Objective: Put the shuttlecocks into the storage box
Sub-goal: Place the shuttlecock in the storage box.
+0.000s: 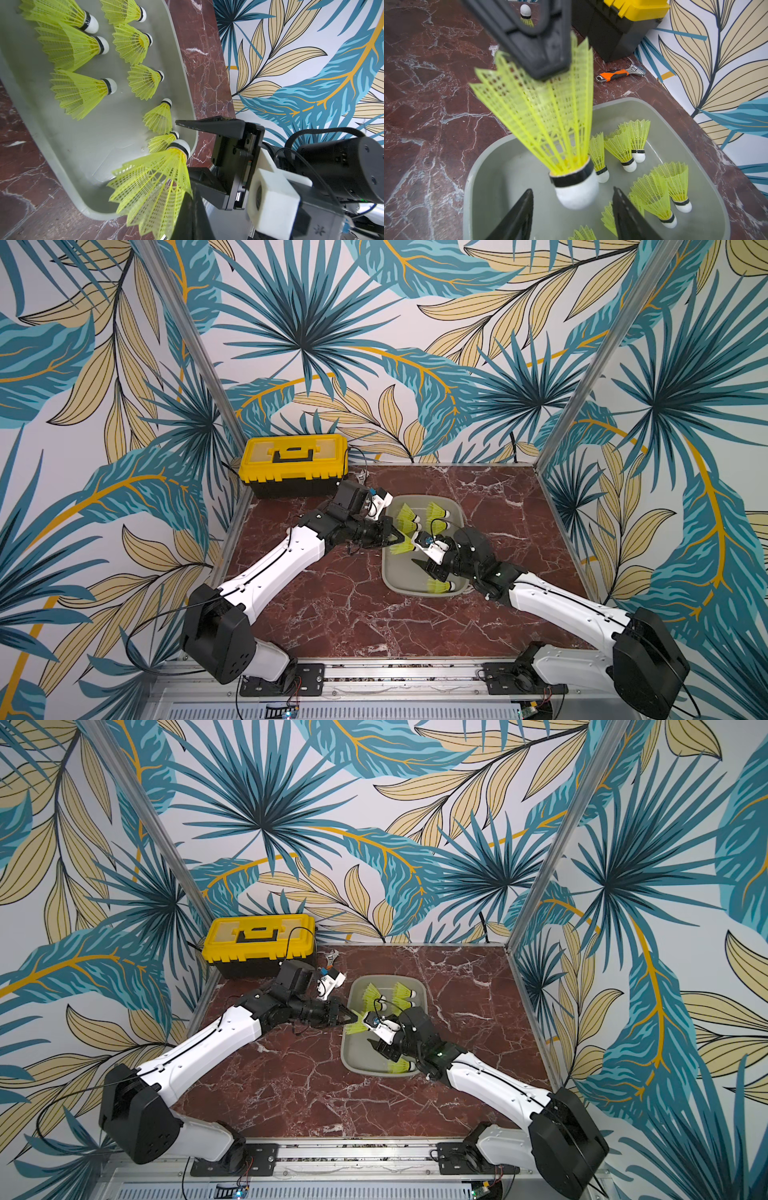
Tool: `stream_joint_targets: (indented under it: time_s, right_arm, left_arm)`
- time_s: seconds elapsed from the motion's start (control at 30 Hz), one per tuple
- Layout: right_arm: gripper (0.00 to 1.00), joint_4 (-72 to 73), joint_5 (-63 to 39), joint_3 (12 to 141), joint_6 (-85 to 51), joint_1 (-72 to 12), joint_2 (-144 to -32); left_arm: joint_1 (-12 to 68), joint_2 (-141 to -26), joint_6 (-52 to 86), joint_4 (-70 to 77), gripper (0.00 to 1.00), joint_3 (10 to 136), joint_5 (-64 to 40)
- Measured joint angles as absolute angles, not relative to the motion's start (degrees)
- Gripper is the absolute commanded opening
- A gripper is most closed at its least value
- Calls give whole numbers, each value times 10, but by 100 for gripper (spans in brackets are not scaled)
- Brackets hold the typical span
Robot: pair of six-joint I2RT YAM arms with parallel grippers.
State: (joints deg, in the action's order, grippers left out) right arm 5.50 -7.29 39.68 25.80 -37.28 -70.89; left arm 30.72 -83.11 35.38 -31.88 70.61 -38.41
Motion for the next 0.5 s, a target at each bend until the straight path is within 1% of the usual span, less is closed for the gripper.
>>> stream_joint_targets:
  time_s: [0.37, 0.5]
  right_arm:
    - [61, 61, -84, 398, 266, -373, -715]
    - [57, 61, -98, 403, 270, -373, -721]
  left_arm:
    - [311, -839, 343, -335, 0, 708, -394]
    - [311, -840, 340, -338, 0, 708, -398]
